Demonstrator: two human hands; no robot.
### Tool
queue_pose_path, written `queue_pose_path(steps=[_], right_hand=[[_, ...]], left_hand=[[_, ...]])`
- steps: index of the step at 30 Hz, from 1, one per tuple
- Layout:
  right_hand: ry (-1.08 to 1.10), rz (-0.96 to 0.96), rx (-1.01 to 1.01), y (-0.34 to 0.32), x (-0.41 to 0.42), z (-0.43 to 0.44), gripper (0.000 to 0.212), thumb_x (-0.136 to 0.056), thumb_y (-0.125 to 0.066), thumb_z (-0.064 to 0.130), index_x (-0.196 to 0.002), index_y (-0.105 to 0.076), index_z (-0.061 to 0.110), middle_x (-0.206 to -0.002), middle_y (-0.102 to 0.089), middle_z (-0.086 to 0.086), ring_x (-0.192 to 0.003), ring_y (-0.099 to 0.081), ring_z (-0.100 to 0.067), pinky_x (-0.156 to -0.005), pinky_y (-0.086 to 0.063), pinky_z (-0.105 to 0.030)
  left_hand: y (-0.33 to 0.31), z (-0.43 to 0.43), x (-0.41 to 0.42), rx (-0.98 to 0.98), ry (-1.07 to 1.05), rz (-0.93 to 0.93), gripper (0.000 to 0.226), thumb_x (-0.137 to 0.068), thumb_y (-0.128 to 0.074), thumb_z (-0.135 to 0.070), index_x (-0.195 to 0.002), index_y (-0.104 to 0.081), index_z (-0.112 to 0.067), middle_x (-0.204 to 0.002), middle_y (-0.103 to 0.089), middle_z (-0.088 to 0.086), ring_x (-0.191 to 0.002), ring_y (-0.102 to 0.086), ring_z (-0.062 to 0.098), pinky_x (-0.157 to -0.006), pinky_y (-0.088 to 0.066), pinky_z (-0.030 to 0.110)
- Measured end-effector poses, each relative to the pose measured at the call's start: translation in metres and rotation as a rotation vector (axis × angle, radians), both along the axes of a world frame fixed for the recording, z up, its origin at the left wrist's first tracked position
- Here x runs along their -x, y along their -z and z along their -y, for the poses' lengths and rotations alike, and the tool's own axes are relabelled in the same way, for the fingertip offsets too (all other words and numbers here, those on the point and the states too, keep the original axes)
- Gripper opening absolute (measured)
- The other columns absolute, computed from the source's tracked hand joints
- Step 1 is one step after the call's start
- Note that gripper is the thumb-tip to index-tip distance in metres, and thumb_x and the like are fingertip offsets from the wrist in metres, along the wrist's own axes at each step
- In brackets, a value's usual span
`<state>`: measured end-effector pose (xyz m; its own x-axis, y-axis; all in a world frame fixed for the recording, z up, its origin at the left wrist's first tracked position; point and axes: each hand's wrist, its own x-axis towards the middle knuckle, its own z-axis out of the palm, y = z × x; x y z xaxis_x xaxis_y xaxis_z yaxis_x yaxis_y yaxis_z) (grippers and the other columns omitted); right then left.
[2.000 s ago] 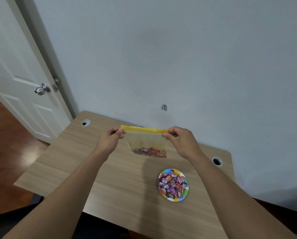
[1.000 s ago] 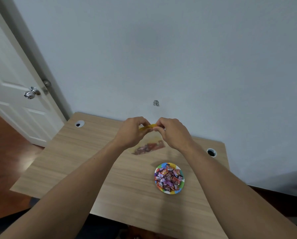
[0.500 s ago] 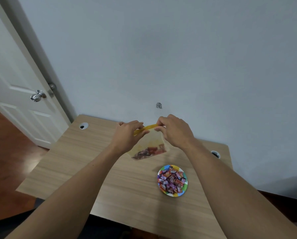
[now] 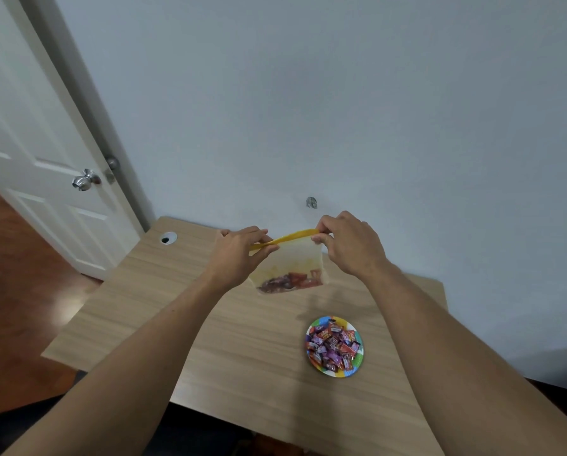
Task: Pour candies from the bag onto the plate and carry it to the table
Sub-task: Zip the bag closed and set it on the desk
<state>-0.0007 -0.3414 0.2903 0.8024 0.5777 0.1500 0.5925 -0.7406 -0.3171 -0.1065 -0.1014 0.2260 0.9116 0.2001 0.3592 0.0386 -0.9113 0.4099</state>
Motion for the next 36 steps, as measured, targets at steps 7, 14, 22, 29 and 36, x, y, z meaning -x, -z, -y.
queue_pose_path(steps=[7, 14, 22, 29, 36], right_hand=[[0.049, -0.014, 0.007, -0.001, -0.004, 0.008, 0.02, -0.108, -0.059, 0.043, -0.108, -0.072, 0.028, -0.113, -0.064, -0.001, -0.09, -0.049, -0.013, -0.099, -0.048, -0.043], [0.066, -0.022, 0.023, 0.0, -0.001, 0.015, 0.017, -0.109, -0.059, 0.038, -0.108, -0.072, 0.026, -0.105, -0.058, 0.004, -0.094, -0.05, -0.014, -0.099, -0.048, -0.043], [0.1, -0.039, 0.01, 0.012, 0.001, 0.023, 0.02, -0.108, -0.059, 0.043, -0.106, -0.071, 0.028, -0.105, -0.059, 0.0, -0.091, -0.054, -0.017, -0.094, -0.052, -0.044], [0.123, -0.086, -0.02, 0.031, 0.009, 0.02, 0.02, -0.106, -0.06, 0.046, -0.106, -0.071, 0.029, -0.109, -0.061, -0.004, -0.092, -0.065, -0.027, -0.094, -0.053, -0.044], [0.107, -0.125, 0.006, 0.062, 0.012, 0.008, 0.02, -0.106, -0.062, 0.044, -0.105, -0.071, 0.027, -0.104, -0.062, -0.005, -0.09, -0.064, -0.026, -0.09, -0.054, -0.044]], left_hand=[[0.004, -0.008, 0.006, 0.025, -0.006, 0.006, 0.031, -0.1, -0.064, -0.059, -0.108, -0.081, -0.035, -0.129, -0.076, -0.017, -0.105, -0.074, 0.005, -0.097, -0.042, 0.046], [0.007, -0.016, 0.014, 0.038, -0.014, -0.015, 0.034, -0.099, -0.062, -0.062, -0.107, -0.08, -0.034, -0.13, -0.076, -0.019, -0.102, -0.074, 0.008, -0.097, -0.045, 0.049], [0.01, -0.021, 0.028, 0.087, -0.016, 0.024, 0.025, -0.098, -0.069, -0.055, -0.1, -0.082, -0.034, -0.121, -0.079, -0.018, -0.115, -0.074, 0.003, -0.098, -0.047, 0.052], [0.017, -0.027, 0.039, 0.239, -0.003, 0.042, 0.025, -0.095, -0.077, -0.049, -0.092, -0.079, -0.025, -0.121, -0.081, -0.01, -0.119, -0.074, 0.004, -0.103, -0.057, 0.046], [0.041, -0.032, 0.05, 0.385, -0.08, -0.068, 0.025, -0.095, -0.08, -0.04, -0.097, -0.08, -0.015, -0.125, -0.081, -0.004, -0.116, -0.073, 0.004, -0.088, -0.048, 0.008]])
